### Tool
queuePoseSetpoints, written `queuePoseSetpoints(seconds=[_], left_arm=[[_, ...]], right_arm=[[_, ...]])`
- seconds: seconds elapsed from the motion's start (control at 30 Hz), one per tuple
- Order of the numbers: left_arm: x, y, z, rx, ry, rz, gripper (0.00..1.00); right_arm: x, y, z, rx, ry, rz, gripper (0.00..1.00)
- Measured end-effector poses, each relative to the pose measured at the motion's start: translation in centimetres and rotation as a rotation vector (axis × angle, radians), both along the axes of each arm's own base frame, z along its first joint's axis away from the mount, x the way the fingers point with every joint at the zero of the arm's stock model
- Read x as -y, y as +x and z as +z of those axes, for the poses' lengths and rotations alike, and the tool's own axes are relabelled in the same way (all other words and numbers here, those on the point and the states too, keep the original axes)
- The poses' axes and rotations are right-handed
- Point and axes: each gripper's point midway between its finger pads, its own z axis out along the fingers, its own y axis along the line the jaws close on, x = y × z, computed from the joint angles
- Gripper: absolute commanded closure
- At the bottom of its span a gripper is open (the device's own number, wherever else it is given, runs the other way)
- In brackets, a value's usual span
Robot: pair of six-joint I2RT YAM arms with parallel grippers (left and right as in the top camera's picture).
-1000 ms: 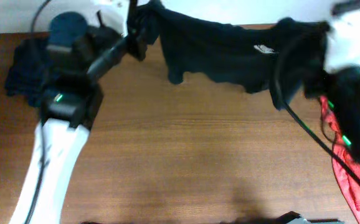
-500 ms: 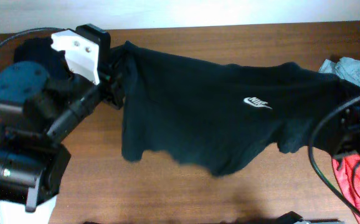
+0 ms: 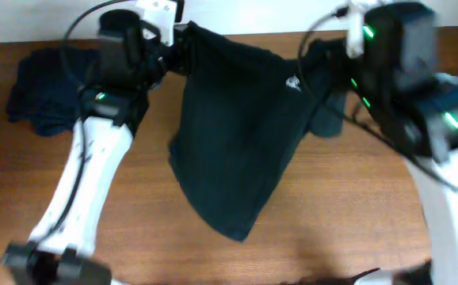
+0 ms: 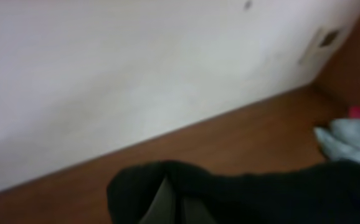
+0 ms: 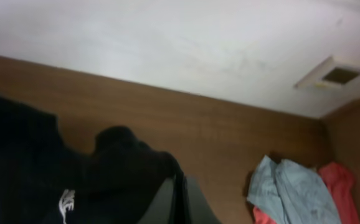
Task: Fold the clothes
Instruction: 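Lower the held shirt onto the table center with both grippers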
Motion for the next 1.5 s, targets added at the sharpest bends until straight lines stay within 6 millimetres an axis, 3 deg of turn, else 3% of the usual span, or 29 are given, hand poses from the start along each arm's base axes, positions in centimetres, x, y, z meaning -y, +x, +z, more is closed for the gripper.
queuePoseSetpoints(seconds=[0.1, 0.13, 0.27, 0.3, 0.4, 0.5, 0.63, 0.73, 0.77, 0.83, 0.93, 1.07, 1.27, 1.5], left_arm=[[0.8, 3.3, -3.8, -0.008, 0.002, 0.001, 0.93], [1.0, 4.3, -5.2, -0.009, 0.003, 0.0, 0.78], [1.8, 7.9, -10.4, 0.004, -0.003, 0.005, 0.08], [2.0, 8.8, -11.5, 0.021, -0.006, 0.007, 0.01], [2.4, 10.9, -14.2, 0.08, -0.022, 0.011, 0.01], [2.5, 11.8, -16.7, 0.085, -0.027, 0.013, 0.01], [1.7, 11.8, -16.9, 0.061, -0.021, 0.025, 0.01], [0.2, 10.7, -17.5, -0.049, 0.005, 0.046, 0.01], [-0.4, 10.2, -17.6, -0.091, 0.013, 0.055, 0.01], [-1.7, 8.9, -17.4, -0.172, 0.029, 0.071, 0.01], [-3.8, 6.5, -16.9, -0.289, 0.055, 0.107, 0.01], [-6.7, 3.8, -17.8, -0.435, 0.101, 0.177, 0.01], [-9.6, 1.8, -20.6, -0.578, 0.14, 0.241, 0.01], [-10.2, 1.2, -22.8, -0.643, 0.158, 0.255, 0.01]], right_arm=[[1.1, 5.5, -4.2, -0.05, -0.009, -0.057, 0.96], [1.5, 7.4, -5.9, -0.068, -0.006, -0.071, 0.91], [3.2, 13.2, -12.0, -0.116, 0.018, -0.103, 0.09], [3.7, 14.4, -13.3, -0.122, 0.023, -0.112, 0.01], [5.6, 17.3, -17.1, -0.135, 0.035, -0.142, 0.01], [7.4, 18.2, -19.3, -0.159, 0.039, -0.17, 0.01], [9.0, 17.3, -19.5, -0.193, 0.042, -0.193, 0.01], [8.6, 15.0, -19.4, -0.272, 0.066, -0.166, 0.01], [8.1, 13.9, -19.3, -0.306, 0.083, -0.146, 0.01], [6.9, 11.9, -18.8, -0.364, 0.124, -0.097, 0.14], [5.0, 9.0, -18.4, -0.45, 0.204, -0.024, 0.57], [2.6, 6.3, -19.0, -0.562, 0.314, 0.064, 0.93], [-0.7, 3.9, -22.4, -0.701, 0.419, 0.139, 0.96], [-5.0, 2.5, -27.8, -0.776, 0.421, 0.231, 0.96]])
